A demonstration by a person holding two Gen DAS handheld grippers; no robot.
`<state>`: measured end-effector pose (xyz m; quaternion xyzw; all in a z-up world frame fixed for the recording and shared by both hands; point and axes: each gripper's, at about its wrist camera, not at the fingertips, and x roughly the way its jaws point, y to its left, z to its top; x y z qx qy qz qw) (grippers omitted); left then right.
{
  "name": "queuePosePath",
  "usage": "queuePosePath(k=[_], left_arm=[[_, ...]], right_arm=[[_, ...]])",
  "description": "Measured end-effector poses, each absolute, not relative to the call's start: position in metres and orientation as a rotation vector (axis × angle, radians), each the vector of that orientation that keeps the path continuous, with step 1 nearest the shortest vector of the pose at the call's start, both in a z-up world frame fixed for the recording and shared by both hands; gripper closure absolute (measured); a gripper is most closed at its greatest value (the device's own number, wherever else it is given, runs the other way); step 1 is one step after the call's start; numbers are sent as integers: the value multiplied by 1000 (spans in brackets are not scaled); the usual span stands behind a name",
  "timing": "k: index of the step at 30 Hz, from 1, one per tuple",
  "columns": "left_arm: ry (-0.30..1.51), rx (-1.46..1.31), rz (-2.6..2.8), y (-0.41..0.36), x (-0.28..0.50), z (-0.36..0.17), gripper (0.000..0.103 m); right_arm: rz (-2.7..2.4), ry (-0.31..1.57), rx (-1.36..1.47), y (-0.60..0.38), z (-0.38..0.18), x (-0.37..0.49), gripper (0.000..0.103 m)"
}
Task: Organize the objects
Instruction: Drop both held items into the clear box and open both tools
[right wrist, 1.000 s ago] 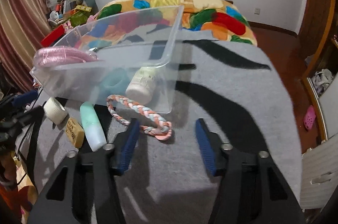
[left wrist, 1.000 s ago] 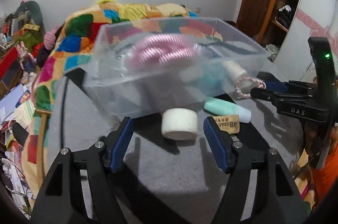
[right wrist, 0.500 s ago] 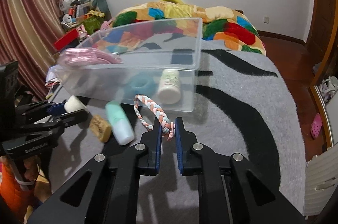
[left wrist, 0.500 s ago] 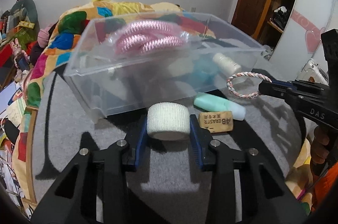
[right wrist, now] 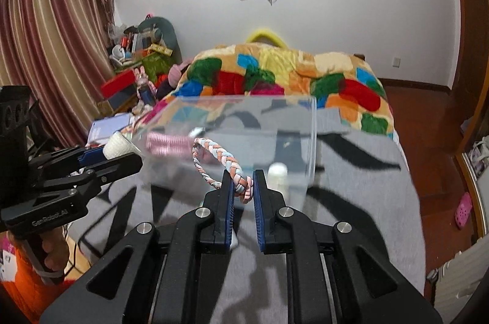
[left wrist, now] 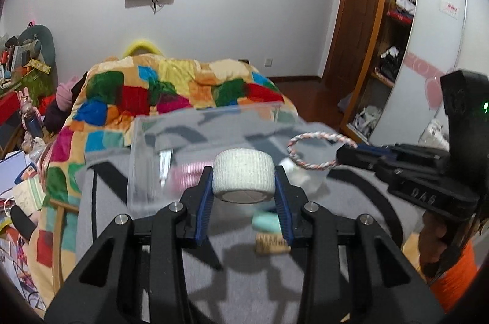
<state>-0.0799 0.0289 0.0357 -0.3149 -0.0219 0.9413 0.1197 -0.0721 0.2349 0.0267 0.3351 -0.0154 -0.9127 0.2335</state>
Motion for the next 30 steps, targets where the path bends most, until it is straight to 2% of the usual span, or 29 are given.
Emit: queuePosePath(k=[11, 16, 19, 21, 24, 30], left_arm=[[-94, -1061, 2717, 40, -141, 14, 66], [-57, -1105, 2717, 50, -156, 4, 66], [-35, -1118, 2710, 54, -158, 2, 61], [-30, -1115, 2712, 55, -157, 3, 56], [-33, -1103, 2709, 55, -152, 6, 56], [-16, -1056, 2717, 53, -131, 16, 54]], right_arm=[[-2532, -25, 1063, 216, -2, -127, 92], [-2503, 41, 1087, 208, -11, -130, 92], [-2506, 82, 1076, 208, -8, -125, 91], [-2501, 87, 1073, 209, -7, -122, 87], [-2504, 100, 1059, 212, -4, -117, 81], [-2500, 104, 1032, 220, 4, -100, 78]])
